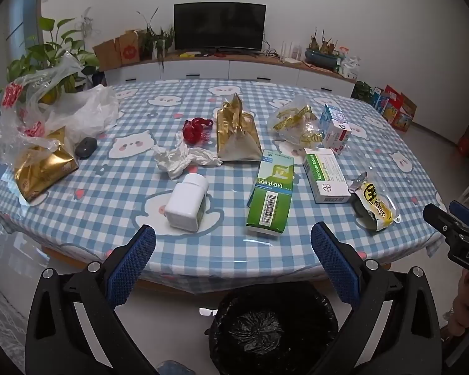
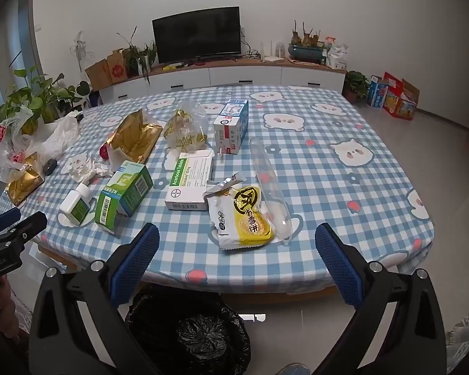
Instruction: Collect trash
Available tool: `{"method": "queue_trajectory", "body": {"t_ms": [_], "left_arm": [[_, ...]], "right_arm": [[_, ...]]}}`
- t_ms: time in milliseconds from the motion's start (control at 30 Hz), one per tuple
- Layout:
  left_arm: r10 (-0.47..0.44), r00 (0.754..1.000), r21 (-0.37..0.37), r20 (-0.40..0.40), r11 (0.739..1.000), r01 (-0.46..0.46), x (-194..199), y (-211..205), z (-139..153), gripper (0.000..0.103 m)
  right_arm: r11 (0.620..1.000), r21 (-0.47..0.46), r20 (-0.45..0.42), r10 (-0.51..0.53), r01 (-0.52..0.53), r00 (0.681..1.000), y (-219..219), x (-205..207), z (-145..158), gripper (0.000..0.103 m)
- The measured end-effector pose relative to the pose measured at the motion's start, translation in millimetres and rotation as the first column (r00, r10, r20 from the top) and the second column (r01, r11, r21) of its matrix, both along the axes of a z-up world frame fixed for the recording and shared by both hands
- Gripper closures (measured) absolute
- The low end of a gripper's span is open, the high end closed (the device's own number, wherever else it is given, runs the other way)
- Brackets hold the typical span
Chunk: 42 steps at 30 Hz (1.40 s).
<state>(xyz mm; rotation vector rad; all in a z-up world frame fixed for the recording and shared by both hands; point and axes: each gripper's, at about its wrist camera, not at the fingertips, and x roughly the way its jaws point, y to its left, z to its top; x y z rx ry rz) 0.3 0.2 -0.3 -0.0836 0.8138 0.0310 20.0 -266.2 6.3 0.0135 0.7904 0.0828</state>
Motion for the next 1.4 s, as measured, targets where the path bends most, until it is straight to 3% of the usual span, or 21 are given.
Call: {"method": "queue_trajectory", "body": {"t_ms": [1400], "left_arm": [[-0.003,1.0,0.011,-0.006,1.0,0.003,0.3,4.2,-5.6,0.006]], "right_arm": [[1.0,-0.007,-0.008,-0.002,0.002,1.0,-0.5,1.3,-3.0,0.007]]}}
